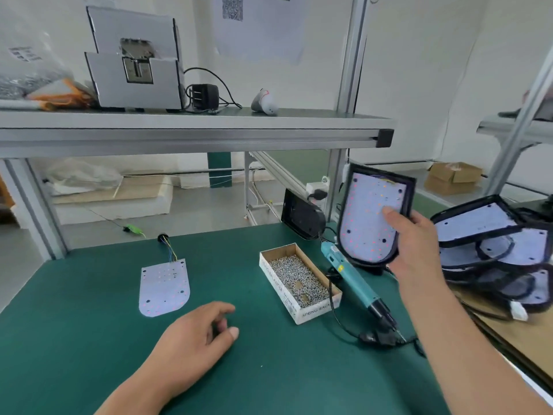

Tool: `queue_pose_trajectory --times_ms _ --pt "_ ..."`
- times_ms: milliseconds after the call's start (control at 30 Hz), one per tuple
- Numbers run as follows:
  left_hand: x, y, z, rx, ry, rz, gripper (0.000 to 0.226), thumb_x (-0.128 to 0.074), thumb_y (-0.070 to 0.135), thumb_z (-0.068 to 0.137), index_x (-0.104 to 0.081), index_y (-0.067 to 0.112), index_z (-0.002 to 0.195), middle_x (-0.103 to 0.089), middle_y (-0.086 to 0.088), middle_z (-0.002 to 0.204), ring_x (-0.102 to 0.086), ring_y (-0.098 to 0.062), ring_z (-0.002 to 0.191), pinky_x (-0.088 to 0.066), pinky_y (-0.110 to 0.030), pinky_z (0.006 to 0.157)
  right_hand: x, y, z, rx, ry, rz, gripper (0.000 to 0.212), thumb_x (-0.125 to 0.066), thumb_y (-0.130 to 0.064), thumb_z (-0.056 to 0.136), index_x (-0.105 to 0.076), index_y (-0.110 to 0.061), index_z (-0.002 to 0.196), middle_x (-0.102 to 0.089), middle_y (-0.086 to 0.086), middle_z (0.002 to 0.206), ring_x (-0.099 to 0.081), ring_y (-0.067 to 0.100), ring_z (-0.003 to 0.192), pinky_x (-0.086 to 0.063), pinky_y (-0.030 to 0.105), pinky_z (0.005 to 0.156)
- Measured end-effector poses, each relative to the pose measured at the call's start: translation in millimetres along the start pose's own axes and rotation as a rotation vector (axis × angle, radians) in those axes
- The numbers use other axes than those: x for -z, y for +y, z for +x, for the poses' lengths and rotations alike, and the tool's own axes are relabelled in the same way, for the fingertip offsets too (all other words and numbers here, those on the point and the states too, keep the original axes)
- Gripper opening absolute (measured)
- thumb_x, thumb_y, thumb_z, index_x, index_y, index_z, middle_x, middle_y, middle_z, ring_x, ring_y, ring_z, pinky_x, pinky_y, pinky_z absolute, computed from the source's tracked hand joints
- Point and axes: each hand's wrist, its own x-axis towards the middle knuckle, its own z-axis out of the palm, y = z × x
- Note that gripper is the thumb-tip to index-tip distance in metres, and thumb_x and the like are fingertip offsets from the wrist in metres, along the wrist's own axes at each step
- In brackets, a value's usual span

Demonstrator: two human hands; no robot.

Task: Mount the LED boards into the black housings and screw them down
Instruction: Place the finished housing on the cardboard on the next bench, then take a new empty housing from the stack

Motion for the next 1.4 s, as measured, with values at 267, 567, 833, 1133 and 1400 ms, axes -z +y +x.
queue_pose_trajectory --times_ms 267,567,833,1133,1400 --pt "0.5 -3.7 -0.5 -0.007 -0.004 -0.026 0.023 -0.07 0.044 0.096 -0.064 0.046 0.117 -0.067 0.023 0.1 -0.057 -0.006 0.068 -0.053 -0.024 0.074 84.9 -26.7 73.0 0.151 0.281 -0.191 0.01 -0.07 -0.009 0.094 -0.071 -0.019 0.094 -0.066 -0.004 0.084 -0.062 0.001 0.064 -0.047 0.018 0.059" --pt "0.2 -9.8 0.9 -0.004 0.001 -0.02 0.017 -0.072 0.045 0.094 -0.068 0.046 0.11 -0.069 0.022 0.1 -0.057 -0.007 0.067 -0.054 -0.022 0.071 140.6 -48.9 126.1 0.221 0.491 -0.534 0.007 -0.056 -0.012 0.081 -0.057 -0.005 0.082 -0.046 0.009 0.077 -0.04 0.02 0.07 -0.029 0.033 0.062" --pt "1.6 -6.8 3.0 0.01 -0.007 -0.019 0.012 -0.076 0.038 0.093 -0.072 0.042 0.104 -0.07 0.022 0.093 -0.055 -0.003 0.064 -0.049 -0.016 0.066 160.8 -35.1 144.4 0.227 0.596 -0.929 0.036 -0.045 0.006 0.086 -0.045 -0.001 0.122 -0.051 0.029 0.131 -0.051 0.048 0.118 -0.046 0.049 0.087" --pt "3.4 -3.1 2.8 0.022 -0.014 -0.058 0.008 -0.075 0.036 0.095 -0.074 0.038 0.103 -0.072 0.019 0.094 -0.061 -0.011 0.074 -0.052 -0.02 0.072 173.1 -21.2 146.7 0.375 0.424 -1.365 0.031 -0.058 -0.005 0.089 -0.076 -0.006 0.114 -0.037 0.012 0.16 -0.026 0.039 0.147 -0.024 0.061 0.12" --pt "3.0 -5.1 3.4 0.033 -0.016 -0.078 0.006 -0.075 0.036 0.096 -0.075 0.037 0.101 -0.072 0.018 0.095 -0.062 -0.011 0.075 -0.055 -0.029 0.077 157.2 -6.8 142.6 0.281 0.096 -1.842 0.044 -0.074 -0.043 0.085 -0.075 -0.026 0.125 -0.028 0.019 0.165 -0.017 0.036 0.152 -0.025 0.058 0.119"
